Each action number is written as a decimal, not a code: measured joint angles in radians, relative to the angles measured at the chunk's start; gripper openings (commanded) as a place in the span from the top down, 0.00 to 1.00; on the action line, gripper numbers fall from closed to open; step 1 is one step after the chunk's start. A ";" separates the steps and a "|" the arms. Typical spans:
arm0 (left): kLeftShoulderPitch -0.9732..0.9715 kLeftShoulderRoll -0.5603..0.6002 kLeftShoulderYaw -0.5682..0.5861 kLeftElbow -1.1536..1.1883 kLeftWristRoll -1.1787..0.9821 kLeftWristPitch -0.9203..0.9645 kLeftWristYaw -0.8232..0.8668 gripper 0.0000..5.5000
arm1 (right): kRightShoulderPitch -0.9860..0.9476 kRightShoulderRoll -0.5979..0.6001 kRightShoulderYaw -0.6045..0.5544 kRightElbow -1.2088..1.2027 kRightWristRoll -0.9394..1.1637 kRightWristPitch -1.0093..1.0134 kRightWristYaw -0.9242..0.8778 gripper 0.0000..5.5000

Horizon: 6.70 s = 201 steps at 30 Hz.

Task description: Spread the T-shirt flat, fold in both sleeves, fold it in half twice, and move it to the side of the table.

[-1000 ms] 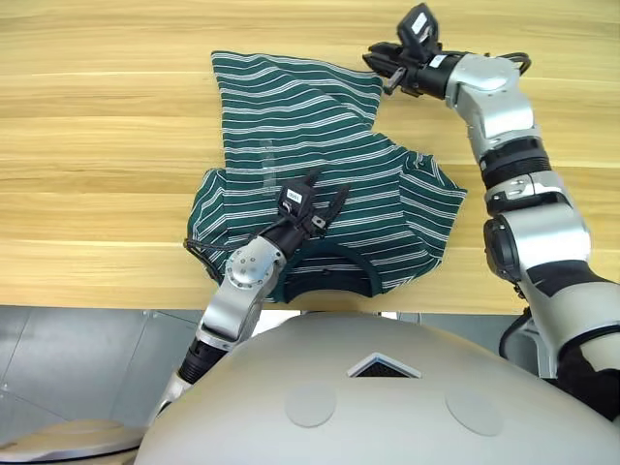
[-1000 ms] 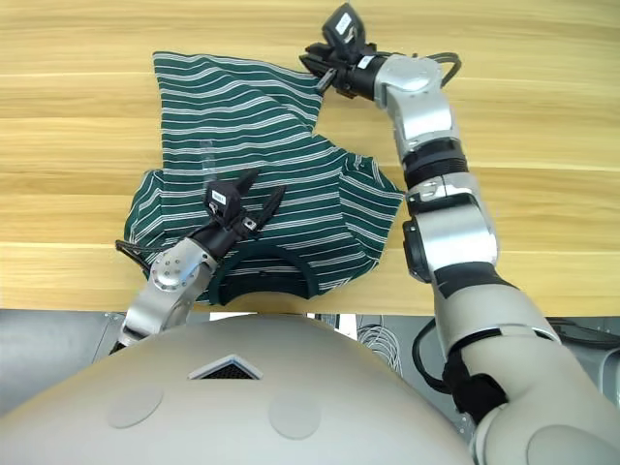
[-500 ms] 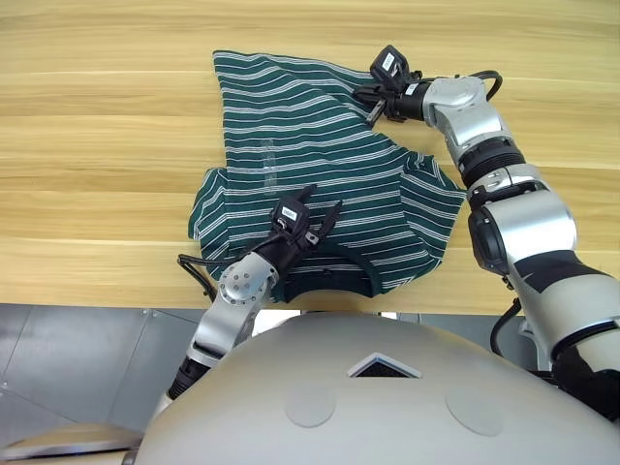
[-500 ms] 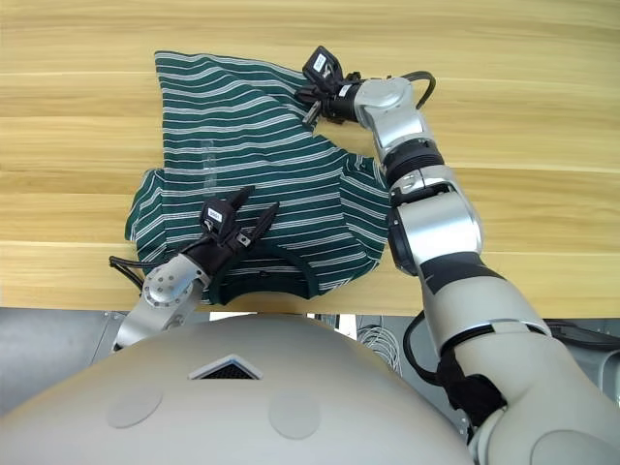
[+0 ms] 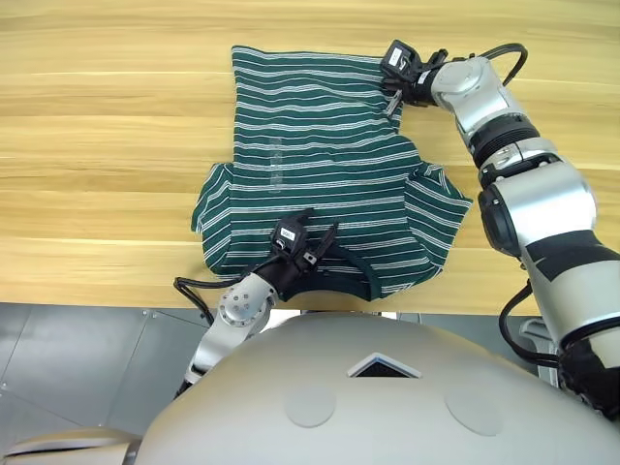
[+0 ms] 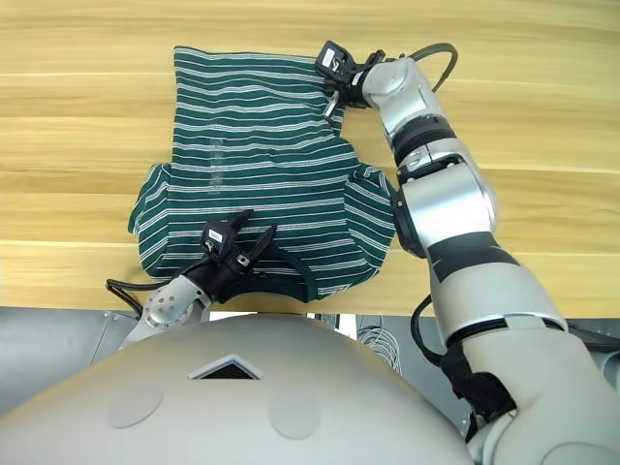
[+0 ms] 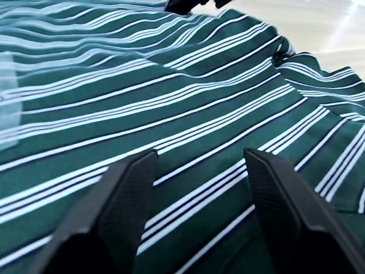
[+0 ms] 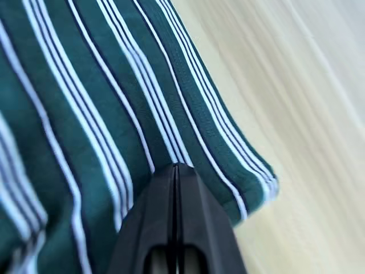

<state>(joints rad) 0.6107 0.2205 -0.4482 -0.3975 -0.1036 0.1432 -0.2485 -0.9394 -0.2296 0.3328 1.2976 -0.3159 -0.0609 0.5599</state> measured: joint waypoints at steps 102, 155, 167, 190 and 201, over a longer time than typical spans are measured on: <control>0.083 0.117 0.801 -0.317 -1.182 0.575 0.236 1.00 | 0.634 -0.124 0.083 -1.075 0.238 0.271 0.316 1.00; 0.123 0.259 0.265 -0.059 -0.256 -0.066 -0.311 0.56 | 1.531 -0.399 -0.687 -1.645 0.969 0.216 0.615 1.00; 0.118 0.089 0.237 0.076 -0.197 -0.171 -0.210 0.56 | 1.480 -0.496 -0.603 -1.327 0.862 0.446 0.595 0.78; 0.205 0.081 0.185 -0.003 -0.197 -0.146 -0.170 0.56 | 1.323 -0.430 -0.477 -1.543 0.905 0.708 0.315 0.24; 0.217 0.081 0.182 -0.008 -0.197 -0.146 -0.169 0.56 | 1.285 -0.448 -0.479 -1.546 0.869 0.735 0.236 0.50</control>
<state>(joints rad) 0.8277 0.3015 -0.2666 -0.4057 -0.3011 -0.0032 -0.4178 0.3452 -0.6779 -0.1458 -0.2484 0.5528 0.6738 0.7956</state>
